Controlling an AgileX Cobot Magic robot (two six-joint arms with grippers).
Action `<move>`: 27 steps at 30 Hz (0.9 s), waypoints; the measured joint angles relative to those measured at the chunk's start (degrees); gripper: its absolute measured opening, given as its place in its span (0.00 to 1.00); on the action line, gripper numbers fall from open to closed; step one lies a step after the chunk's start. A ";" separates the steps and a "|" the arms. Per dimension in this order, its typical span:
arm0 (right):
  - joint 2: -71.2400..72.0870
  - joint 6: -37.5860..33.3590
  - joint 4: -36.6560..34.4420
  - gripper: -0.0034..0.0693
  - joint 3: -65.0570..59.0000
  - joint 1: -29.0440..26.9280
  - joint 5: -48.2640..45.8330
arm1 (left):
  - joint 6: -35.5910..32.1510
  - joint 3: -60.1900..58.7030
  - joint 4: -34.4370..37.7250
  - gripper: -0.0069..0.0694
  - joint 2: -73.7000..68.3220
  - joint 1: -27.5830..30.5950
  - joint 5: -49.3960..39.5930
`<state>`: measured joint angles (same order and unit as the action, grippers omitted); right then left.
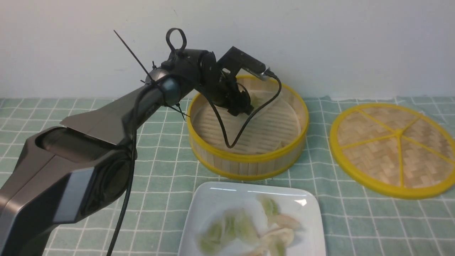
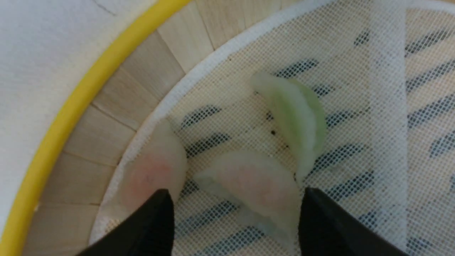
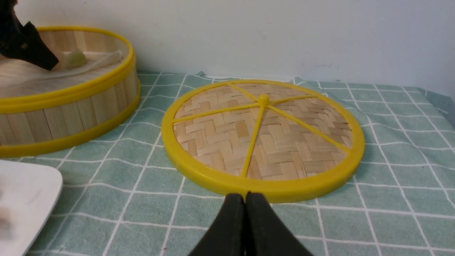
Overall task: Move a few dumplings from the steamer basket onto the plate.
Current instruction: Use the left arm to grab a dumpling from the steamer
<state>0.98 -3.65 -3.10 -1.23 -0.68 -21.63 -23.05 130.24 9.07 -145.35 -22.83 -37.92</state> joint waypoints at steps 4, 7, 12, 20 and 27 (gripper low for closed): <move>0.00 0.00 0.00 0.03 0.00 0.00 0.00 | -0.47 0.00 -0.01 0.65 0.00 0.00 1.07; 0.00 0.00 0.00 0.03 0.00 0.00 0.00 | 5.21 0.00 1.68 0.65 0.00 0.29 0.96; 0.00 0.00 0.00 0.03 0.00 0.00 0.00 | 12.01 1.82 5.09 0.65 0.00 1.30 -2.91; 0.00 0.00 0.00 0.03 0.00 0.00 0.00 | 11.84 4.36 17.02 0.65 0.00 3.27 -5.88; 0.00 0.00 0.00 0.03 0.00 0.00 0.00 | 1.59 4.36 21.22 0.65 -0.30 3.41 -4.53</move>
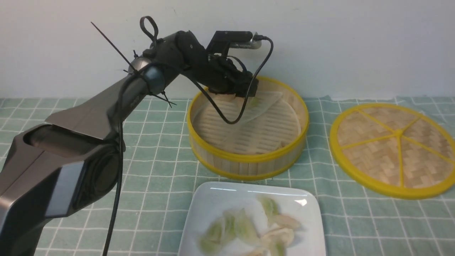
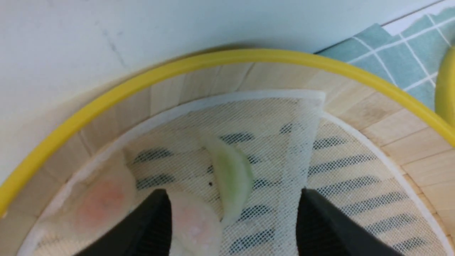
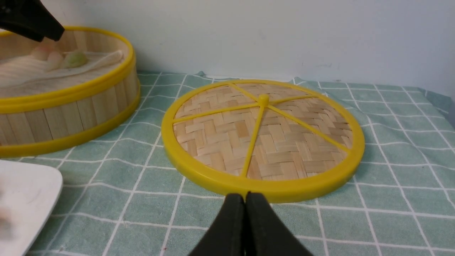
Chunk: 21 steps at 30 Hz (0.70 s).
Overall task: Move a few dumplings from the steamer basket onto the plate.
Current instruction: Use the left arm to grab a dumpling from the steamer
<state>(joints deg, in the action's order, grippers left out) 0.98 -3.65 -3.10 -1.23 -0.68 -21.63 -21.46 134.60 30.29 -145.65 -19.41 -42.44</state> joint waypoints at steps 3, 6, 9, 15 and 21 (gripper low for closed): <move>0.00 0.00 0.00 0.03 0.00 0.00 0.00 | -3.07 0.06 -0.07 0.65 -1.08 0.00 0.31; 0.00 0.00 0.00 0.03 0.00 0.00 0.00 | -4.90 0.06 -0.61 0.65 -3.07 0.00 0.20; 0.00 0.00 0.00 0.03 0.00 0.00 0.00 | -5.80 0.06 -1.35 0.65 -3.57 0.00 0.40; 0.00 0.47 0.00 0.03 0.00 0.00 0.00 | -6.48 0.29 -4.12 0.64 -3.70 0.00 0.69; 0.00 0.66 0.00 0.03 0.00 0.00 0.00 | -6.82 0.35 -5.87 0.27 -3.37 0.00 -0.41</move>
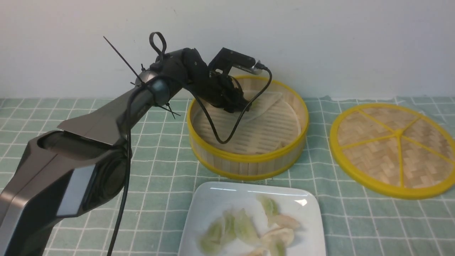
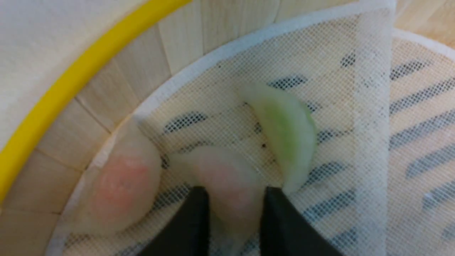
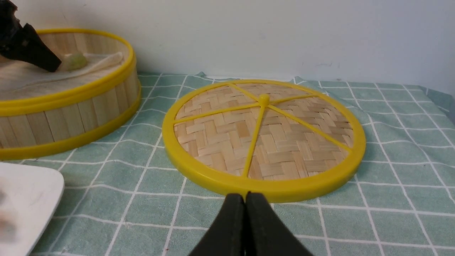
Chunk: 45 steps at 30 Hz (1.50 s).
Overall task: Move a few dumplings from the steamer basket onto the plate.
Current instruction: Use the left arm to grab a dumpling from the steamer, then use the left arm to put the dumpling into the plate
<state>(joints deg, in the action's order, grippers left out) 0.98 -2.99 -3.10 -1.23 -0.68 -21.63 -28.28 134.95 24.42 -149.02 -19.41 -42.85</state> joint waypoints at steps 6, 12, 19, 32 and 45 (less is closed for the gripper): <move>0.00 0.00 0.00 0.03 0.00 0.00 0.00 | 0.35 -0.13 -1.37 0.26 3.86 0.00 -7.60; 0.00 0.07 0.00 0.03 0.00 0.00 0.00 | 0.72 -0.07 -3.15 0.26 12.32 0.00 -16.37; 0.00 0.13 0.00 0.03 0.00 0.00 0.00 | 2.19 -1.35 -5.68 0.26 18.89 0.00 -27.64; 0.00 0.13 0.00 0.03 0.00 0.00 0.00 | 4.68 -40.90 -5.68 0.26 36.85 -1.10 -27.58; 0.00 0.13 0.00 0.03 0.00 0.00 0.00 | 1.38 -51.70 -2.29 0.26 35.17 -7.12 -17.69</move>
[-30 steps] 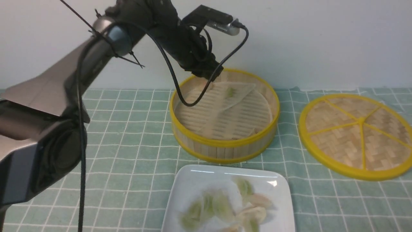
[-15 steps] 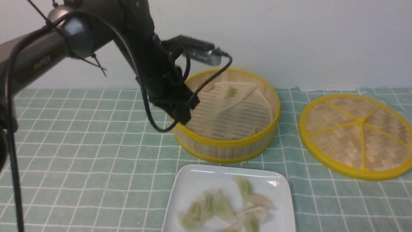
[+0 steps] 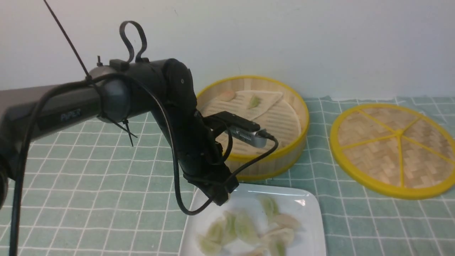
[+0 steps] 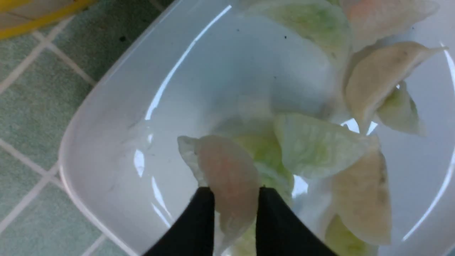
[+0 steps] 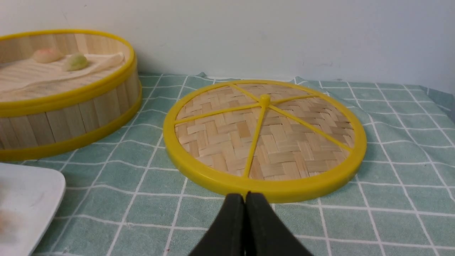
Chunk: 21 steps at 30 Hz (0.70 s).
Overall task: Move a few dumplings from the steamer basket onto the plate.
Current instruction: Use the left arm to put the dumpling into the plate, then use the left arm to grab a dumpling from the steamer
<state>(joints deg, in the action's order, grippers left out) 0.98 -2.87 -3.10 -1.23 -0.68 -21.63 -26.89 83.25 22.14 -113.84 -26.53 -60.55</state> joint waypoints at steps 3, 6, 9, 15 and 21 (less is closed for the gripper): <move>0.00 0.00 0.00 0.03 0.00 0.00 0.00 | 0.00 -0.05 0.00 0.29 -1.19 0.00 1.35; 0.00 0.00 0.00 0.03 0.00 0.00 0.00 | 0.00 0.22 -0.05 0.45 -1.54 0.00 2.30; 0.00 0.00 0.00 0.03 0.00 0.00 0.00 | 0.05 2.64 -0.12 0.60 -1.54 0.00 2.40; 0.00 0.00 0.00 0.03 0.00 0.00 0.00 | 5.39 13.09 -4.92 0.57 -1.54 0.49 4.20; 0.00 0.00 0.00 0.03 0.00 0.00 0.00 | 9.52 25.25 -5.29 0.14 -3.53 5.21 5.94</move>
<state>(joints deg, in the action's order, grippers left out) 0.98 -2.87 -3.10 -1.23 -0.68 -21.63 -17.37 108.50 16.85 -117.37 -21.32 -54.61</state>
